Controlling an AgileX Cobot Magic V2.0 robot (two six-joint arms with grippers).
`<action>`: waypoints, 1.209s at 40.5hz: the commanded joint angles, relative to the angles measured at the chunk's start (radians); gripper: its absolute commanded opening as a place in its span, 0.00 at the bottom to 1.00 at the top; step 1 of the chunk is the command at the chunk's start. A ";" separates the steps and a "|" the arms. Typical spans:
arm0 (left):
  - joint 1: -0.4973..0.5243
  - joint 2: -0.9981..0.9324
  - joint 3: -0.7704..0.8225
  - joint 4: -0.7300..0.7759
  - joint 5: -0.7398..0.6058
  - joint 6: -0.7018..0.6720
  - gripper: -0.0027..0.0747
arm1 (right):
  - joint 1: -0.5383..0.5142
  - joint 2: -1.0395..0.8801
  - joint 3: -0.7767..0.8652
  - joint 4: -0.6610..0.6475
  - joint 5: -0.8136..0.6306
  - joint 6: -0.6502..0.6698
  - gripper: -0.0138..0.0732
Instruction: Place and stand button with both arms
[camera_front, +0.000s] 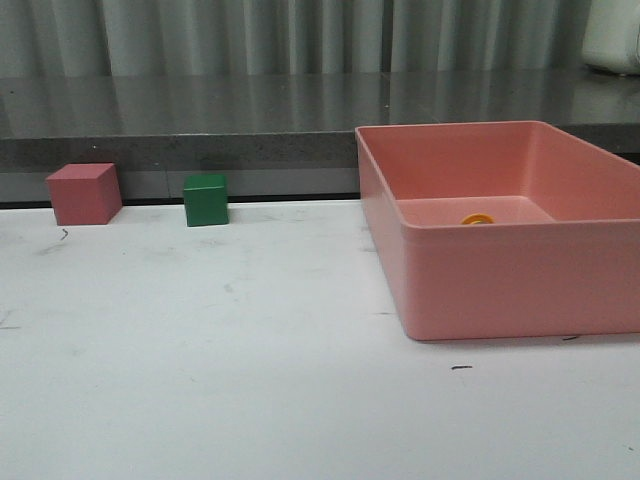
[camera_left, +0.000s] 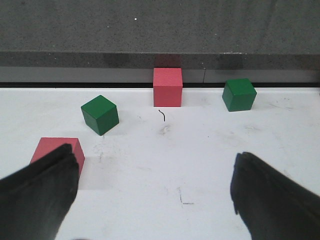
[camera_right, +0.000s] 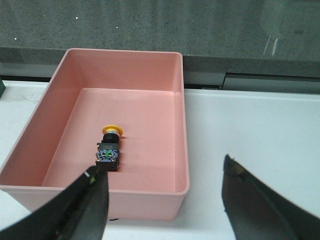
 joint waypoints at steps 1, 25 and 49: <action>-0.001 0.004 -0.029 -0.007 -0.073 0.000 0.77 | -0.007 0.011 -0.034 -0.010 -0.075 -0.002 0.74; -0.001 0.004 -0.029 -0.007 -0.073 0.000 0.63 | -0.007 0.012 -0.034 -0.009 -0.074 -0.002 0.86; -0.001 0.004 -0.029 -0.007 -0.073 0.000 0.57 | 0.068 0.308 -0.372 0.076 0.251 -0.058 0.86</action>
